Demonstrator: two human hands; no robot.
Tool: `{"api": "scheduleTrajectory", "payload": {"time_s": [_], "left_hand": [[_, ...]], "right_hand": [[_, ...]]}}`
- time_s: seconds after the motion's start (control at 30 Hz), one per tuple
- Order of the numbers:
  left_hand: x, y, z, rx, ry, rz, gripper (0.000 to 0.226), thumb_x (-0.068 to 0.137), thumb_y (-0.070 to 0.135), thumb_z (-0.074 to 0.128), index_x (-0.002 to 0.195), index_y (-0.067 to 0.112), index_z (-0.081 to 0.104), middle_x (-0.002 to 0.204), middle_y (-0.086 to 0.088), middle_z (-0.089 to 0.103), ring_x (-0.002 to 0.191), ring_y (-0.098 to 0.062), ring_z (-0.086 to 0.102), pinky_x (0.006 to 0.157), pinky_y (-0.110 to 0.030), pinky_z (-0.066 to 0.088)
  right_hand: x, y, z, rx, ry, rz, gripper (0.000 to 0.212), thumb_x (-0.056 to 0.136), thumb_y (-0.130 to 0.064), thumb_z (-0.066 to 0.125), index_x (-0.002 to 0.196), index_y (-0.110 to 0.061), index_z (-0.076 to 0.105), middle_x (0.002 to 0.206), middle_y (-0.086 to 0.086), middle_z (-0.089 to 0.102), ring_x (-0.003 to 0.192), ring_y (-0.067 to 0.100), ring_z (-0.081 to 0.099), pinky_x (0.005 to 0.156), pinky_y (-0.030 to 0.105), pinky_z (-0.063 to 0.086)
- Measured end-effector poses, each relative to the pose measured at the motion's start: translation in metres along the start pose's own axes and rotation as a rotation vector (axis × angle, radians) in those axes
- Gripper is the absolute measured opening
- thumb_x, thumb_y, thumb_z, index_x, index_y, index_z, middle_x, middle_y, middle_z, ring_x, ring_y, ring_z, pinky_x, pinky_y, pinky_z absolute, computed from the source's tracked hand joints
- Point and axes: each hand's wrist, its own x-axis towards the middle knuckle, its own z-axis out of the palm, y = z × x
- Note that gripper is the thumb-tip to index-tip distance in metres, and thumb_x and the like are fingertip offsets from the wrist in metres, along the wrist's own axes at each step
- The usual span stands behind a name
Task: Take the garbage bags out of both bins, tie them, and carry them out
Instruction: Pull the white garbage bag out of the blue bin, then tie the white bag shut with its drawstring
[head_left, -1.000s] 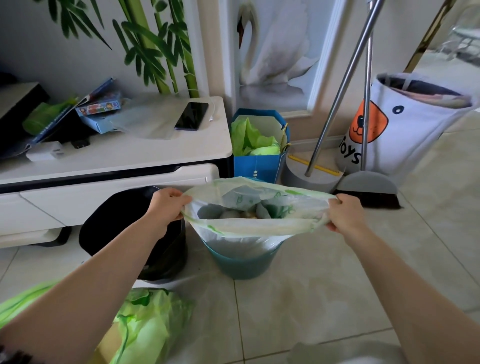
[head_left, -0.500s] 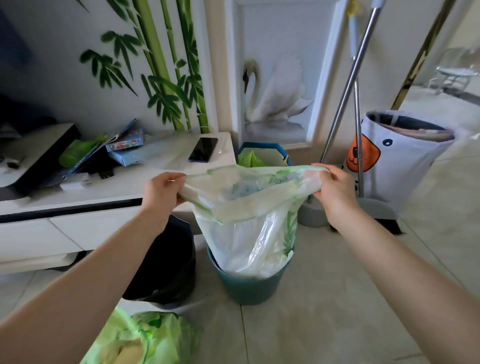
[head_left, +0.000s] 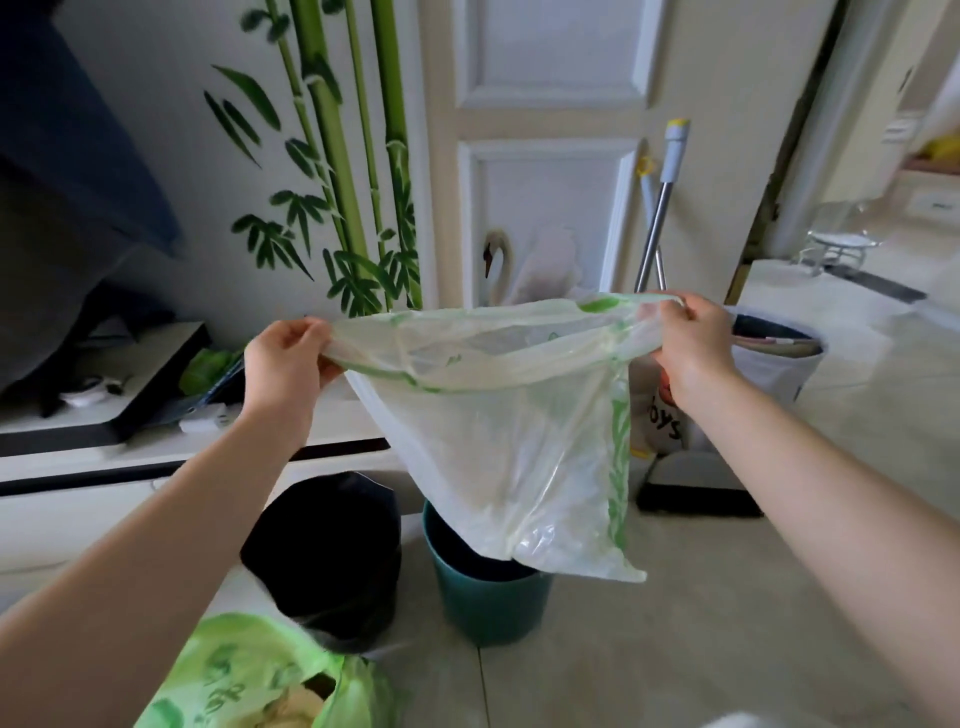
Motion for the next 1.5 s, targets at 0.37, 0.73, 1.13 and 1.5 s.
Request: {"api": "scheduleTrajectory", "payload": {"time_s": [0.37, 0.73, 1.13, 1.5], "left_hand": [[-0.079, 0.044, -0.041, -0.120, -0.120, -0.008, 0.014, 0.094, 0.013, 0.056, 0.081, 0.012, 0.057, 0.084, -0.008, 0.062, 0.073, -0.018, 0.066, 0.070, -0.031, 0.059], [-0.147, -0.037, -0.067, 0.090, -0.230, -0.178, 0.010, 0.093, 0.008, 0.055, 0.084, 0.007, 0.058, 0.081, -0.011, 0.061, 0.070, -0.021, 0.064, 0.058, -0.027, 0.057], [-0.186, -0.166, -0.114, 0.137, -0.203, -0.697, 0.009, 0.094, 0.003, 0.051, 0.099, -0.002, 0.057, 0.087, -0.018, 0.067, 0.067, -0.026, 0.071, 0.058, -0.029, 0.057], [-0.180, -0.204, -0.125, 0.221, -0.250, -0.796, 0.016, 0.093, 0.007, 0.054, 0.108, 0.000, 0.054, 0.092, -0.019, 0.068, 0.074, -0.030, 0.073, 0.069, -0.036, 0.058]], "right_hand": [[-0.063, -0.040, -0.049, -0.104, -0.020, -0.128, 0.025, 0.092, -0.009, 0.042, 0.076, -0.016, 0.059, 0.069, 0.000, 0.051, 0.069, 0.017, 0.049, 0.064, 0.027, 0.041], [-0.114, 0.056, -0.060, -0.370, -0.334, -0.051, 0.021, 0.090, -0.010, 0.048, 0.093, -0.011, 0.069, 0.081, 0.007, 0.064, 0.077, 0.020, 0.055, 0.067, 0.026, 0.043], [-0.143, 0.182, -0.064, -0.743, -0.554, 0.209, 0.004, 0.082, -0.015, 0.062, 0.082, -0.015, 0.058, 0.079, 0.008, 0.062, 0.074, 0.028, 0.060, 0.064, 0.035, 0.050], [-0.132, 0.208, -0.056, -1.036, -0.531, 0.158, 0.036, 0.084, -0.008, 0.060, 0.120, -0.007, 0.056, 0.118, 0.021, 0.063, 0.108, 0.037, 0.059, 0.082, 0.033, 0.044]]}}
